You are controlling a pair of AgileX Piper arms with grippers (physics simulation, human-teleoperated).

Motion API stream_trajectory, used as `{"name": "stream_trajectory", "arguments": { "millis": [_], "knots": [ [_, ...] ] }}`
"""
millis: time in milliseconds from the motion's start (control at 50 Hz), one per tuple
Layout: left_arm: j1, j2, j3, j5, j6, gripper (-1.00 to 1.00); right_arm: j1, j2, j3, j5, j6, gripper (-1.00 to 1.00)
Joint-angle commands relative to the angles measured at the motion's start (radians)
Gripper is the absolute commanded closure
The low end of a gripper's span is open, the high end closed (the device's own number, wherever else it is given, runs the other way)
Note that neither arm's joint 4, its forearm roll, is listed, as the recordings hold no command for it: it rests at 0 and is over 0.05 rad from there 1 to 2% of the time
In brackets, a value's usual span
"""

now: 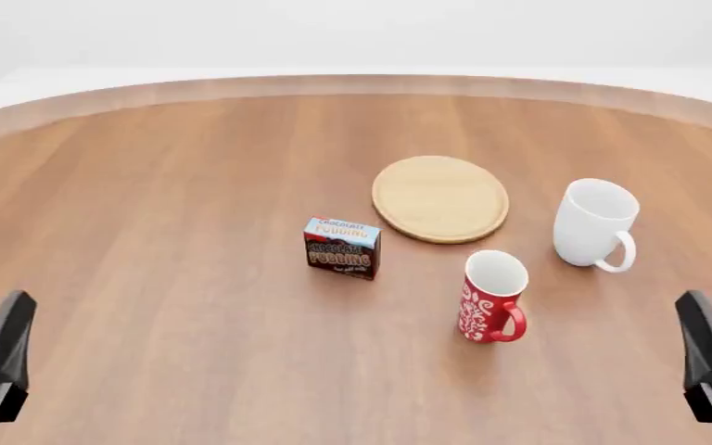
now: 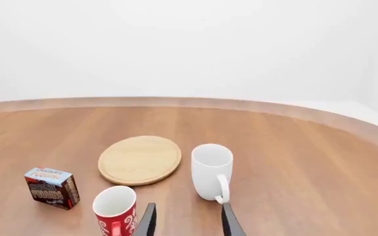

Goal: Put the chocolate pudding to the left of the plate.

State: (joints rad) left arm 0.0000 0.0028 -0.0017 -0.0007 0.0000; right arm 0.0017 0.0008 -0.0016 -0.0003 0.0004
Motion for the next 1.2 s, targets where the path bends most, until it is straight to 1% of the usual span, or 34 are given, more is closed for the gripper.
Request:
{"name": "stream_trajectory", "arguments": {
  "millis": [20,160,240,260,280,300,320,340,360,380,400,420,440,460,480,520,580,640,660,680,720,740,780,820,840,900,940,1000,1040,1080,1100,1120,1160,1200],
  "knots": [
    [0.000,0.004,-0.003,-0.001,0.000,-1.00,0.000,0.002,-0.004,-0.002,0.001,-1.00],
    [0.000,0.004,-0.003,-0.001,0.000,-1.00,0.002,0.002,-0.005,-0.001,-0.002,-1.00],
    [0.000,0.004,-0.003,-0.001,0.000,-1.00,0.004,0.008,-0.033,0.010,-0.013,-1.00],
    [0.000,0.004,-0.003,-0.001,0.000,-1.00,0.045,0.018,-0.067,0.026,-0.072,-1.00],
    [0.000,0.004,-0.003,-0.001,0.000,-1.00,0.045,0.019,-0.067,0.025,-0.072,-1.00],
    [0.000,0.004,-0.003,-0.001,0.000,-1.00,0.053,0.024,-0.084,0.033,-0.088,-1.00],
    [0.000,0.004,-0.003,-0.001,0.000,-1.00,0.070,0.025,-0.109,0.044,-0.081,-1.00],
    [0.000,0.004,-0.003,-0.001,0.000,-1.00,0.084,0.057,-0.147,0.043,-0.067,-1.00],
    [0.000,0.004,-0.003,-0.001,0.000,-1.00,0.101,0.112,-0.196,0.025,-0.074,-1.00],
    [0.000,0.004,-0.003,-0.001,0.000,-1.00,0.120,0.151,-0.233,0.012,-0.104,-1.00],
    [0.000,0.004,-0.003,-0.001,0.000,-1.00,0.120,0.152,-0.234,0.011,-0.104,-1.00],
    [0.000,0.004,-0.003,-0.001,0.000,-1.00,0.136,0.241,-0.308,0.006,-0.052,-1.00],
    [0.000,0.004,-0.003,-0.001,0.000,-1.00,0.136,0.243,-0.309,0.005,-0.052,-1.00],
    [0.000,0.004,-0.003,-0.001,0.000,-1.00,0.152,0.263,-0.334,0.000,-0.071,-1.00],
    [0.000,0.004,-0.003,-0.001,0.000,-1.00,0.164,0.331,-0.395,-0.010,-0.065,-1.00],
    [0.000,0.004,-0.003,-0.001,0.000,-1.00,0.179,0.360,-0.417,-0.013,-0.072,-1.00],
    [0.000,0.004,-0.003,-0.001,0.000,-1.00,0.193,0.441,-0.489,-0.019,-0.095,-1.00],
    [0.000,0.004,-0.003,-0.001,0.000,-1.00,0.227,0.497,-0.553,-0.017,-0.158,-1.00],
    [0.000,0.004,-0.003,-0.001,0.000,-1.00,0.229,0.538,-0.602,-0.004,-0.154,-1.00],
    [0.000,0.004,-0.003,-0.001,0.000,-1.00,0.229,0.538,-0.603,-0.004,-0.154,-1.00],
    [0.000,0.004,-0.003,-0.001,0.000,-1.00,0.252,0.580,-0.641,0.008,-0.189,-1.00],
    [0.000,0.004,-0.003,-0.001,0.000,-1.00,0.254,0.594,-0.656,0.013,-0.190,-1.00],
    [0.000,0.004,-0.003,-0.001,0.000,-1.00,0.277,0.636,-0.693,0.030,-0.215,-1.00],
    [0.000,0.004,-0.003,-0.001,0.000,-1.00,0.284,0.682,-0.719,0.035,-0.257,-1.00],
    [0.000,0.004,-0.003,-0.001,0.000,-1.00,0.283,0.704,-0.731,0.040,-0.253,-1.00],
    [0.000,0.004,-0.003,-0.001,0.000,-1.00,0.297,0.756,-0.760,0.049,-0.279,-1.00],
    [0.000,0.004,-0.003,-0.001,0.000,-1.00,0.318,0.831,-0.797,0.071,-0.301,-1.00],
    [0.000,0.004,-0.003,-0.001,0.000,-1.00,0.333,0.878,-0.826,0.088,-0.300,-1.00],
    [0.000,0.004,-0.003,-0.001,0.000,-1.00,0.342,0.908,-0.838,0.090,-0.318,-1.00],
    [0.000,0.004,-0.003,-0.001,0.000,-1.00,0.384,0.924,-0.836,0.096,-0.341,-1.00],
    [0.000,0.004,-0.003,-0.001,0.000,-1.00,0.375,0.930,-0.846,0.097,-0.327,-1.00],
    [0.000,0.004,-0.003,-0.001,0.000,-1.00,0.388,0.937,-0.853,0.103,-0.326,-1.00],
    [0.000,0.004,-0.003,-0.001,0.000,-1.00,0.395,0.960,-0.868,0.111,-0.330,-1.00],
    [0.000,0.004,-0.003,-0.001,0.000,-1.00,0.423,0.989,-0.880,0.131,-0.335,-1.00]
  ]
}}
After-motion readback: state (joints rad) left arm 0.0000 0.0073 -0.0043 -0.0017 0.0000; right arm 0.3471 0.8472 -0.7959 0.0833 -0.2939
